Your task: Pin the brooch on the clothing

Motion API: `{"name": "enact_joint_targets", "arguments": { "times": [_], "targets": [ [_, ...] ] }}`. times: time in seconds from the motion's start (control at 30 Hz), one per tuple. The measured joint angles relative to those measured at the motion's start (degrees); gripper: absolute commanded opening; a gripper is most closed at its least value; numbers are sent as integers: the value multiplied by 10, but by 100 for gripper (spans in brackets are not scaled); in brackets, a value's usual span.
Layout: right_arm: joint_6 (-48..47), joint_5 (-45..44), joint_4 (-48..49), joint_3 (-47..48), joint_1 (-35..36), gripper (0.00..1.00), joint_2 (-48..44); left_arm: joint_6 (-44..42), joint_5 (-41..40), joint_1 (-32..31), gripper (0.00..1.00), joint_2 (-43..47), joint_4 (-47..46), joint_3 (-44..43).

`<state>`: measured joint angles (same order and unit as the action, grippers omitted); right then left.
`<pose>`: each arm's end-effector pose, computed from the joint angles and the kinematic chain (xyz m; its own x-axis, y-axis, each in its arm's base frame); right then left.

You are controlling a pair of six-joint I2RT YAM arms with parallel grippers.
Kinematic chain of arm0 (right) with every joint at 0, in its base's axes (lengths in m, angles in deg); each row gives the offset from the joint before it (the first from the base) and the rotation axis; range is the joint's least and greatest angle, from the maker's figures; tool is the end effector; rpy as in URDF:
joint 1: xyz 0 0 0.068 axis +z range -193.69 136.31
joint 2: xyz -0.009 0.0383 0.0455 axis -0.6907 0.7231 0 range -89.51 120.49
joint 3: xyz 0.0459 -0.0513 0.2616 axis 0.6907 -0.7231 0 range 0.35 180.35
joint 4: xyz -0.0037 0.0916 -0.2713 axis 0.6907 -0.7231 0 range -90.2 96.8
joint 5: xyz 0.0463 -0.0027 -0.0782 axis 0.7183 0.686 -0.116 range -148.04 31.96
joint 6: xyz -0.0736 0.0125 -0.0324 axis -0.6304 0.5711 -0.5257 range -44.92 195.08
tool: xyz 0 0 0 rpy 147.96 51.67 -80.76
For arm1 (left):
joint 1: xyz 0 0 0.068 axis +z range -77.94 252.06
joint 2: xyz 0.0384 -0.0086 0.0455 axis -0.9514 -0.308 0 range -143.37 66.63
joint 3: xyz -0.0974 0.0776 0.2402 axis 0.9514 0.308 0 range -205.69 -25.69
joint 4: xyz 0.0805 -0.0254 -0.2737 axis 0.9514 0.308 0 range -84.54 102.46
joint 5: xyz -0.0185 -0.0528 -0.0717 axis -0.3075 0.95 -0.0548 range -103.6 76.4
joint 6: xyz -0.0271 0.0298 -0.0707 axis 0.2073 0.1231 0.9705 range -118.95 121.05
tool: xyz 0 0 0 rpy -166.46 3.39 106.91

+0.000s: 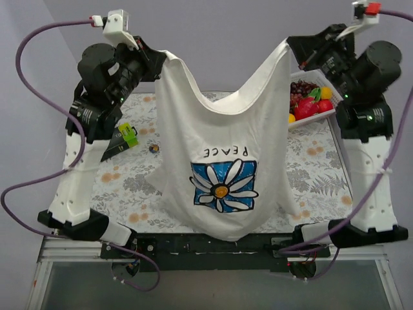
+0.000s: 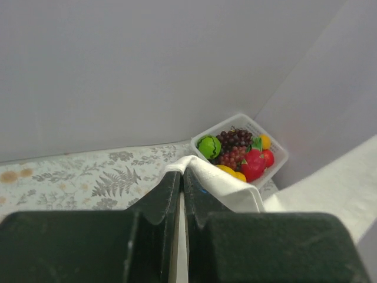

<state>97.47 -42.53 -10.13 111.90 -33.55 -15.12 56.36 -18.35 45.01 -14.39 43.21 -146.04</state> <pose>0.2555 0.0648 0.6262 0.1560 0.4007 -0.9028 -0.5148 0.8130 0.2719 0.2658 -0.1291 0.5945 -0.2980 -0.7678 -0.5671 0.2362 0.5163 -0.8232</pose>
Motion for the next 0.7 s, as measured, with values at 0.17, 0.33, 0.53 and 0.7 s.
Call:
{"name": "enact_joint_targets", "arguments": {
  "times": [0.17,0.33,0.53,0.7],
  "targets": [
    [6,3,-13,89,0,1,153,49,123,156,0,-128,-9,-85],
    [15,-15,-12,176,0,1,212,124,232,244,0,-225,-63,-203],
    [17,-57,65,153,0,1,149,261,351,390,0,-222,-209,-188],
    [14,-66,116,150,1,1,119,324,409,428,0,-221,-287,-186]
  ]
}}
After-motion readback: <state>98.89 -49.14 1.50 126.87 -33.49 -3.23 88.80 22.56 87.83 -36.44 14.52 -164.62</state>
